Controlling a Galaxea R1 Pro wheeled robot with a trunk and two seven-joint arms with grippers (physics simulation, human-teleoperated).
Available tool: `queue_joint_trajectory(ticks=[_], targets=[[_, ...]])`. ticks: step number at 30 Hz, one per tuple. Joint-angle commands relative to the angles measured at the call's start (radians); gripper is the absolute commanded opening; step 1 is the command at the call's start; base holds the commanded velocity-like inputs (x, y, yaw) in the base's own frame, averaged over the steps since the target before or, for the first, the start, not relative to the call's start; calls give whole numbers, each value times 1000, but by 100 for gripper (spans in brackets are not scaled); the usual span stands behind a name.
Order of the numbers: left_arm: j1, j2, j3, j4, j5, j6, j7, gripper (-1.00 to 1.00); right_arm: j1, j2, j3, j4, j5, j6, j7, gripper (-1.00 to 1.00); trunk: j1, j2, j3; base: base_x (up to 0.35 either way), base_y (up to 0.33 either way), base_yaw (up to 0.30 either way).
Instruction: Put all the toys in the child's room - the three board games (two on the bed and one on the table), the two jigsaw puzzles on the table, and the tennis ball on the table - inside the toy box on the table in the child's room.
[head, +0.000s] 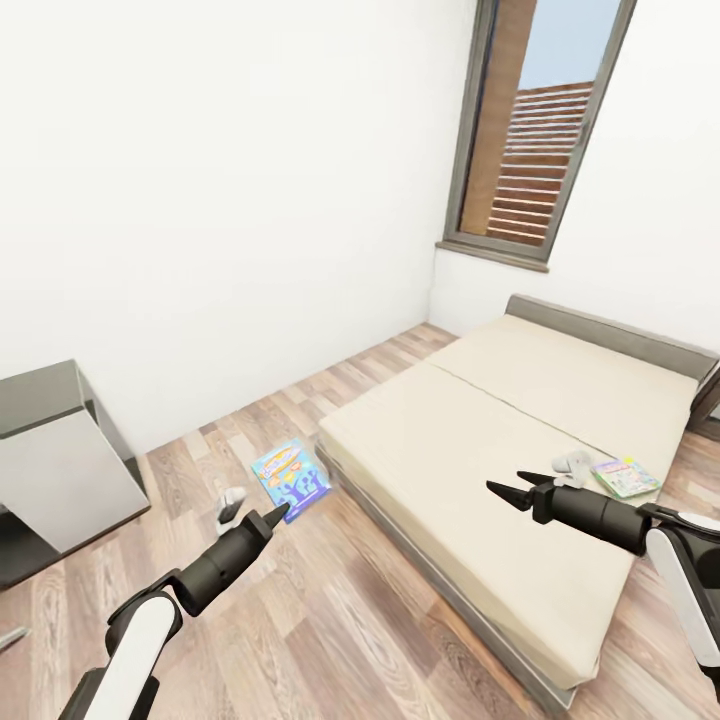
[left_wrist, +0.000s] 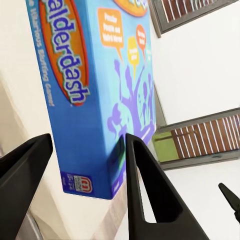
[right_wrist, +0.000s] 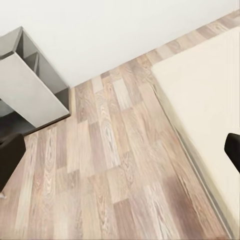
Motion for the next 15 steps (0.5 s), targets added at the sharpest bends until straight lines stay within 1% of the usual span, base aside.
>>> queue_joint_trajectory(ticks=[1,15], targets=[[-1,0,0,0,6,5,0,-100,-1,0,-1,-1,-3,6,2,100,1,-2,-2,0,0,292],[-1,-1,-1,3,-4,3,9,-100,-1,0,-1,-1,-2,6,1,100,1,-2,-2,0,0,292]])
